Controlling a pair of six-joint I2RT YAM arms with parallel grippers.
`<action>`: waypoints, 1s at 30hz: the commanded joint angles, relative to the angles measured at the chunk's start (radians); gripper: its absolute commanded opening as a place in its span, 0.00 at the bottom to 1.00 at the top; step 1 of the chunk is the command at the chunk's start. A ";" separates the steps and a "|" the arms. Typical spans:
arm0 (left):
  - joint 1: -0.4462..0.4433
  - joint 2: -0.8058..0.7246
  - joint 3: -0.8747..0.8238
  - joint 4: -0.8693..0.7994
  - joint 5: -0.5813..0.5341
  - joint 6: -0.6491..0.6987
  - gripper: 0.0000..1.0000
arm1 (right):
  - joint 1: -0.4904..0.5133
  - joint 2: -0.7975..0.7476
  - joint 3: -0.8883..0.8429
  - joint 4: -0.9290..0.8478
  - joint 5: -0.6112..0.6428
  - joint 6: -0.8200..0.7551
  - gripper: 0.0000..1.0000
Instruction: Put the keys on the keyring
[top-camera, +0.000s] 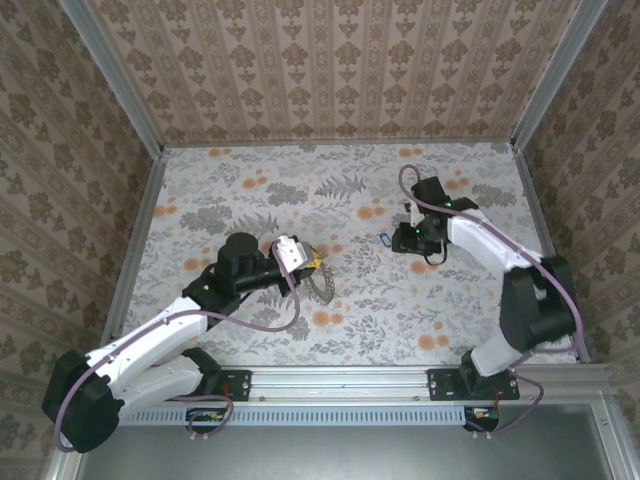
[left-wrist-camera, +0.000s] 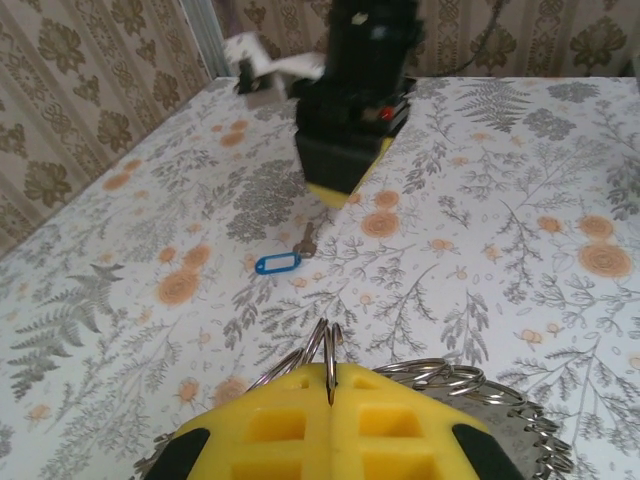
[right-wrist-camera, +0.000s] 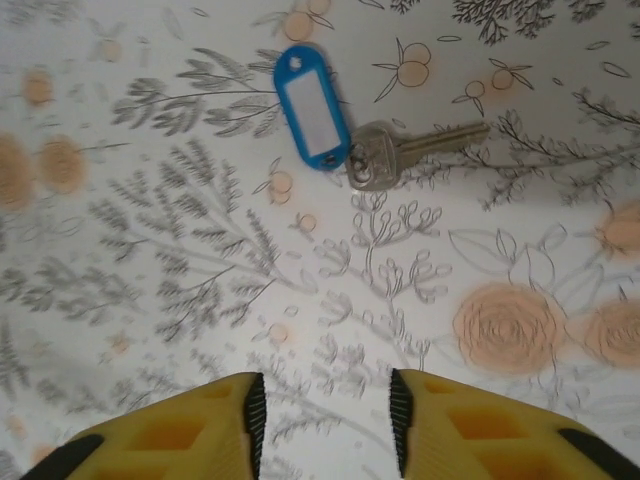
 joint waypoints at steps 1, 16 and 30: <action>0.006 -0.030 -0.015 0.004 0.027 -0.040 0.00 | -0.028 0.086 0.075 -0.047 0.024 0.130 0.43; 0.002 -0.033 -0.058 0.027 0.004 -0.058 0.00 | -0.041 0.240 0.090 0.134 -0.104 1.018 0.40; 0.003 -0.024 -0.072 0.051 0.000 -0.061 0.00 | -0.040 0.291 0.117 0.131 -0.050 1.082 0.28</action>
